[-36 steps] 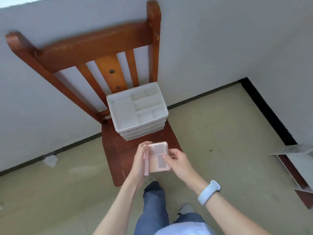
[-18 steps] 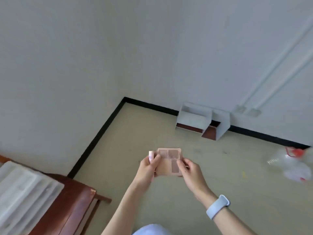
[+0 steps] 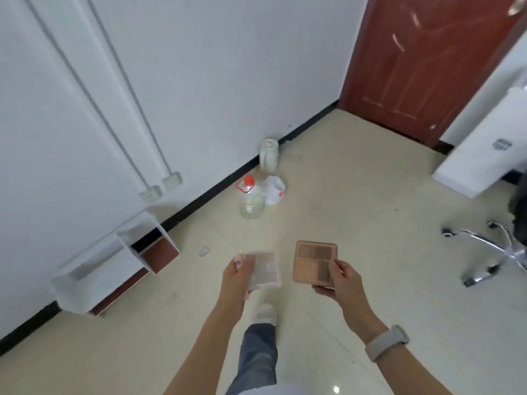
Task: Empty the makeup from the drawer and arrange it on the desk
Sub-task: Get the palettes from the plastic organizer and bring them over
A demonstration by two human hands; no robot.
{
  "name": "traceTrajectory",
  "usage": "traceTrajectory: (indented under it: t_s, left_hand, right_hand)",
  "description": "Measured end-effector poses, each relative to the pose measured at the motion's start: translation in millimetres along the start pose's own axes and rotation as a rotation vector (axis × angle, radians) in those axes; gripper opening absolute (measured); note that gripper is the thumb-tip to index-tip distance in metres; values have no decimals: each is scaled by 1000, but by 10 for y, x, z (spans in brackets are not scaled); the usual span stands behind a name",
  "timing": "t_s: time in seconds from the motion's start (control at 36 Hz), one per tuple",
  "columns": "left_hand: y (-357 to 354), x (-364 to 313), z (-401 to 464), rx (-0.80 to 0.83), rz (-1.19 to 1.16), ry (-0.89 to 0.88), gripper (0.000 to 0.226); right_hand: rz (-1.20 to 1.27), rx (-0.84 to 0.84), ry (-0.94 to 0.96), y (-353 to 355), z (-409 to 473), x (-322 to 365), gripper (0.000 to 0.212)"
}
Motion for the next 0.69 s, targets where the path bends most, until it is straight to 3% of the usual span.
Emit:
traceTrajectory:
  t_s: [0.08, 0.22, 0.33, 0.44, 0.56, 0.69]
  left_hand:
    - [-503, -116, 606, 54, 27, 18, 30]
    - [-1344, -445, 1568, 166, 56, 53, 25]
    - [-2148, -683, 2183, 253, 126, 74, 37]
    - [-3095, -655, 2655, 376, 202, 128, 19]
    - [-4079, -503, 2963, 490, 256, 169, 22]
    - [-5322, -311, 3313, 581, 314, 192, 8]
  right_hand:
    - [19, -112, -8, 370, 494, 258, 20]
    - [60, -247, -17, 826, 1201, 876, 22]
    - [166, -331, -4, 1239, 1551, 1368, 21]
    - [244, -437, -19, 1800, 1824, 1598, 19]
    - [278, -560, -71, 2462, 2122, 1658, 19]
    - [356, -667, -96, 3381, 2678, 1818, 20]
Point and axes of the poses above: each hand's wrist, its own z-axis towards the middle knuckle, its own y-axis out of the back of the hand, x = y × z, the point moved 8 cm from there along z, towards the middle knuckle, and after that the axes turned 9 degrees about -y, right-handed, at the moved point
